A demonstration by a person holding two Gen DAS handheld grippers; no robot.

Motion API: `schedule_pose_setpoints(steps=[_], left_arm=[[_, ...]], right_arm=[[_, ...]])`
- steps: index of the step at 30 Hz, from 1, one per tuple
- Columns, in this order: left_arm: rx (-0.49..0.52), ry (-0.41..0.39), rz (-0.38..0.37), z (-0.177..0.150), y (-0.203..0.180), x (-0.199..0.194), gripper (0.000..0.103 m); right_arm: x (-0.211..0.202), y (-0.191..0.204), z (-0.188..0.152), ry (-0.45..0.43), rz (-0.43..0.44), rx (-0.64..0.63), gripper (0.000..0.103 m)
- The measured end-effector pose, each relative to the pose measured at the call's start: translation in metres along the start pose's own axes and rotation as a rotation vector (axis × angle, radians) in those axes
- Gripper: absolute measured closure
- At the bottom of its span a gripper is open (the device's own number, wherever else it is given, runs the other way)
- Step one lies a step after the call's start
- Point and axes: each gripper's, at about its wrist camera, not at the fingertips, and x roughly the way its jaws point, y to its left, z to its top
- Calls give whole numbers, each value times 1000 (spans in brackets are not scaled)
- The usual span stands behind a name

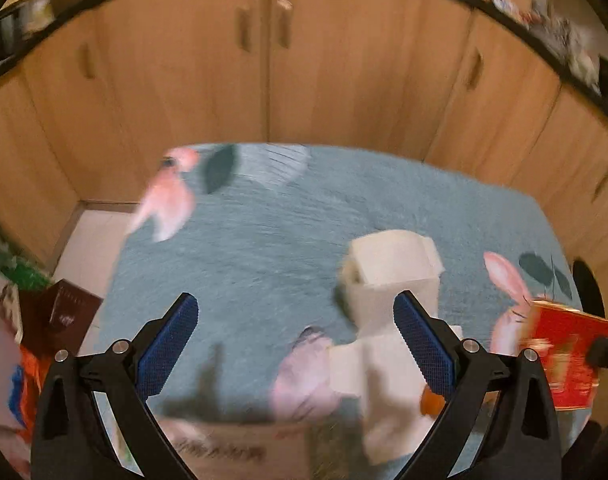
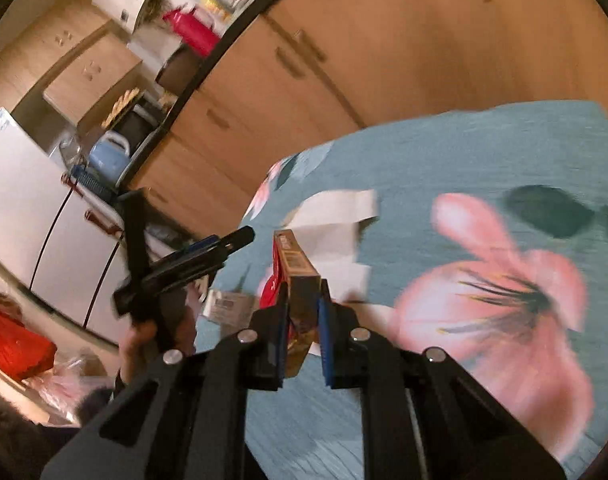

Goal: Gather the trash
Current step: 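Grasp the red cigarette box with the right gripper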

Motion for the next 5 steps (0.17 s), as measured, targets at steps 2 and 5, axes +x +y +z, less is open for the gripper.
schedule_pose_setpoints(steps=[2,5], left_arm=[[39,47,-15,8,-13,19,8],[73,110,-63,13,-29,47,9]], right_arm=[[-22,-17,-5,-33,-23,36,89],[-42,-35,-11,-62,-45,74,89]])
